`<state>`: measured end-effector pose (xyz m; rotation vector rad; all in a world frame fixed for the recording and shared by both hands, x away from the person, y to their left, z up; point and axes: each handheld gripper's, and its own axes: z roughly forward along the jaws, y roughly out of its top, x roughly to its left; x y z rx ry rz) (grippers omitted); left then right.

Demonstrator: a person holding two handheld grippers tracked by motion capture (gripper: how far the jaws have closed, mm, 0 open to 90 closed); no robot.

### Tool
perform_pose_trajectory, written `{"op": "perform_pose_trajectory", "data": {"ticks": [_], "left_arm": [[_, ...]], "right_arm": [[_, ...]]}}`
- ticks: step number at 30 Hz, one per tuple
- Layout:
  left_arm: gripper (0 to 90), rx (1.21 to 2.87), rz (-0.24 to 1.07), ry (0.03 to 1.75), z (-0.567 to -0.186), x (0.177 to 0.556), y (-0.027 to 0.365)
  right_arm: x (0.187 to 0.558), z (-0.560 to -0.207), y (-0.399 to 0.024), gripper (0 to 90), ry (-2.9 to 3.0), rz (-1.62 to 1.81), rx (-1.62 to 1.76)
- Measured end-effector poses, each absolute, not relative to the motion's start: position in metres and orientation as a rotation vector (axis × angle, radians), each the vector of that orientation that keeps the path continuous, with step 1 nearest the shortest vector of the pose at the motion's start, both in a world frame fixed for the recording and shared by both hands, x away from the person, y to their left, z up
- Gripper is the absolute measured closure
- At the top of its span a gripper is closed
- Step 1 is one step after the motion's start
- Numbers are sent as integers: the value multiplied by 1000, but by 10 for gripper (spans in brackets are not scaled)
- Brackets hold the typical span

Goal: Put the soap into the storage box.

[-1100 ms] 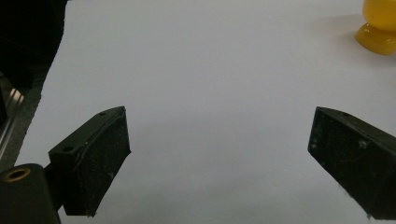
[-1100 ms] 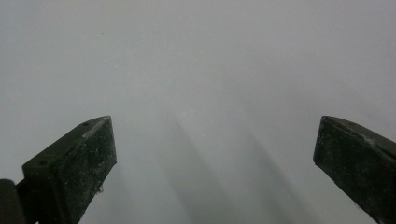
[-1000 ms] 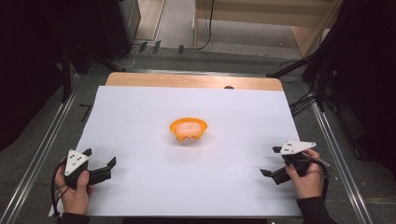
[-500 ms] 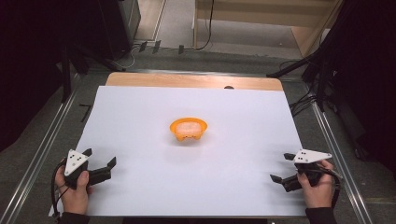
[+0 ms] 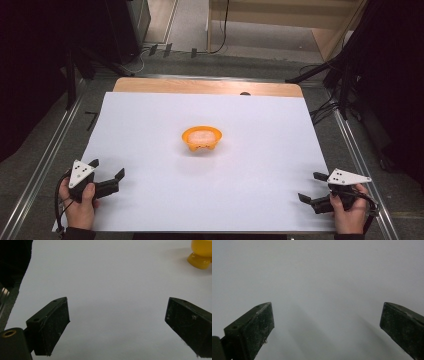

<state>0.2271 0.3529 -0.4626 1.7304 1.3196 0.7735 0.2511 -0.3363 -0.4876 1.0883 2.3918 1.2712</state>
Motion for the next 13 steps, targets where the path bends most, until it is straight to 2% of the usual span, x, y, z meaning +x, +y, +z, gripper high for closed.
{"op": "perform_pose_trajectory", "data": {"ticks": [13], "left_arm": [[58, 1740, 781, 1322, -463, 228, 352]], "right_arm": [[246, -489, -343, 0, 2356, 1293, 1115]]}}
